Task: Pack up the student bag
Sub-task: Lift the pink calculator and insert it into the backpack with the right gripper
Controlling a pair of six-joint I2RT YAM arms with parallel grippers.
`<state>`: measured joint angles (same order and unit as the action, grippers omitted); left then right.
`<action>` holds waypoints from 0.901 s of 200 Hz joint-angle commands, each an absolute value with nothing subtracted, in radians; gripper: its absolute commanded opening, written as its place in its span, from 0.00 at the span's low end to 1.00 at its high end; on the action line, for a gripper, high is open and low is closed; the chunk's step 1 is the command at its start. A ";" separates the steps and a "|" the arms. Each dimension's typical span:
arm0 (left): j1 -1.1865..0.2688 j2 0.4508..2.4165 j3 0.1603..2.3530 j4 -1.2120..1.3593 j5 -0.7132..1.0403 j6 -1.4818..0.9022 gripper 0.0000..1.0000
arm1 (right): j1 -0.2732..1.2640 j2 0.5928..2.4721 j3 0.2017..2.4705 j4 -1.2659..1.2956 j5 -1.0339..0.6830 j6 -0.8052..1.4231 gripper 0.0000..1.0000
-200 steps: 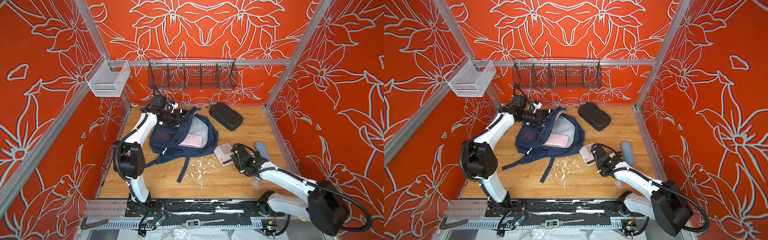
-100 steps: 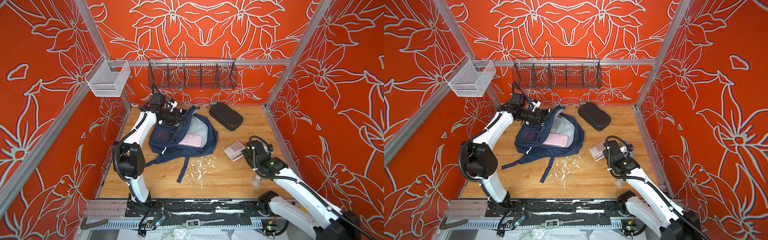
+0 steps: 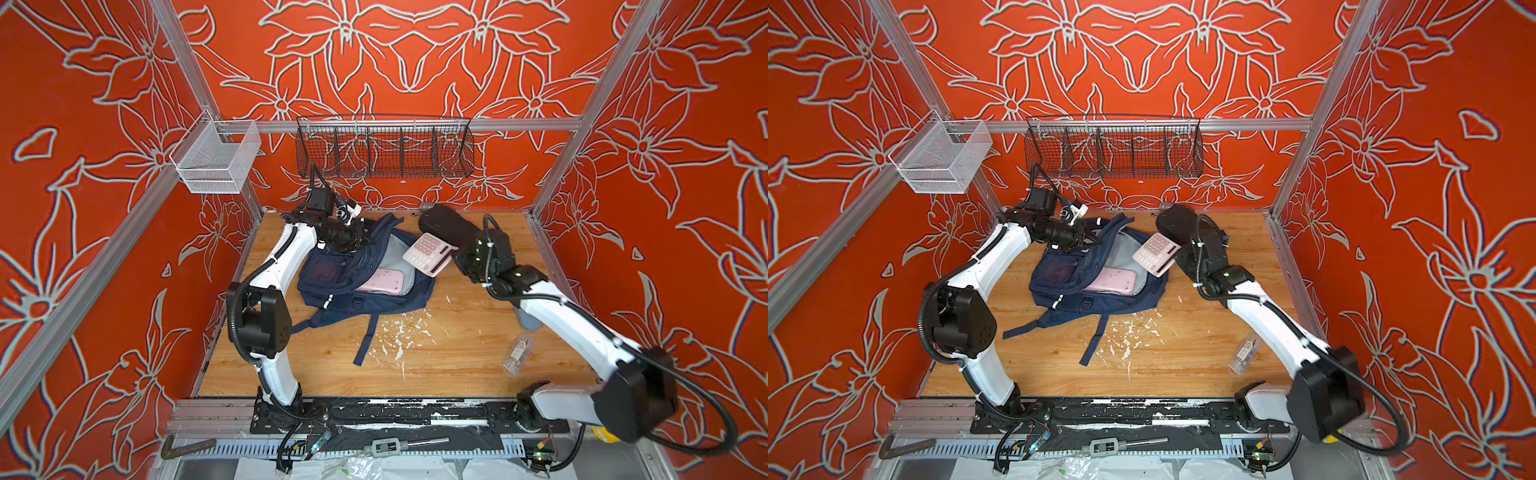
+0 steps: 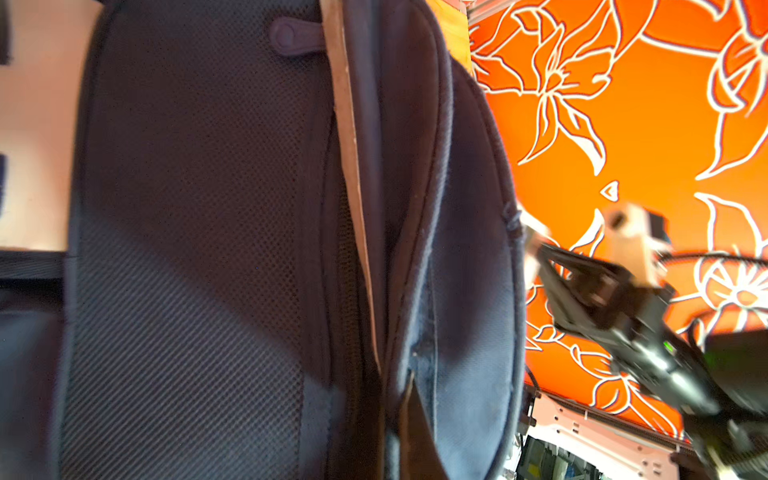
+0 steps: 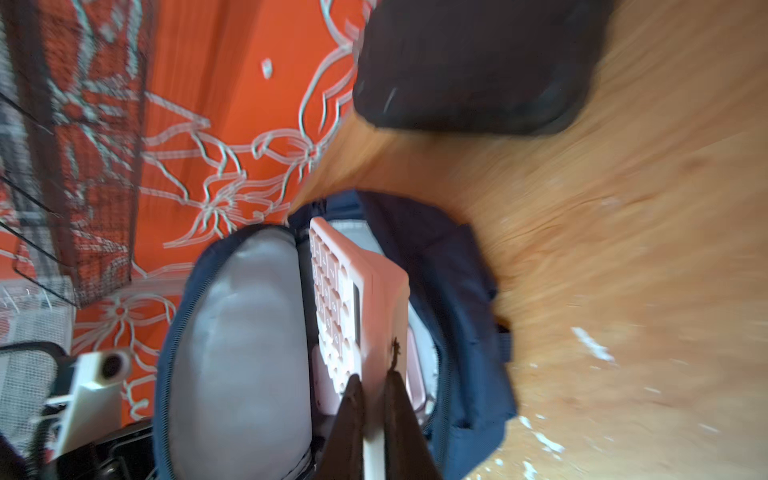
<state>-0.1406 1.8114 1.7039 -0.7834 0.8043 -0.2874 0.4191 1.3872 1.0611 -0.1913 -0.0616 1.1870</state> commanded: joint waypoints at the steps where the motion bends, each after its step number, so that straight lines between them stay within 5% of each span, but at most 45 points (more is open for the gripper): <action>1: -0.153 1.769 1.733 -0.758 0.866 -0.269 0.00 | 0.428 1.513 1.149 -0.017 -0.234 1.174 0.01; 73: -0.160 1.728 1.677 -0.731 0.856 -0.294 0.00 | 0.469 2.033 1.494 0.282 -0.481 1.197 0.04; 118: -0.164 1.753 1.685 -0.701 0.860 -0.342 0.00 | 0.476 2.243 1.596 0.376 -0.622 1.204 0.30; 144: -0.176 1.750 1.681 -0.694 0.813 -0.340 0.00 | 0.455 2.192 1.540 0.279 -0.581 1.104 0.56; 149: -0.179 1.751 1.681 -0.692 0.809 -0.340 0.00 | 0.448 2.168 1.514 0.272 -0.567 1.088 0.66; 153: -0.182 1.753 1.683 -0.692 0.805 -0.337 0.00 | 0.440 2.147 1.491 0.265 -0.550 1.078 0.88; 156: -0.185 1.753 1.684 -0.693 0.802 -0.335 0.00 | 0.436 2.130 1.476 0.260 -0.536 1.072 0.96; 180: -0.218 1.768 1.699 -0.708 0.755 -0.304 0.00 | 0.392 1.971 1.338 0.190 -0.441 0.984 0.97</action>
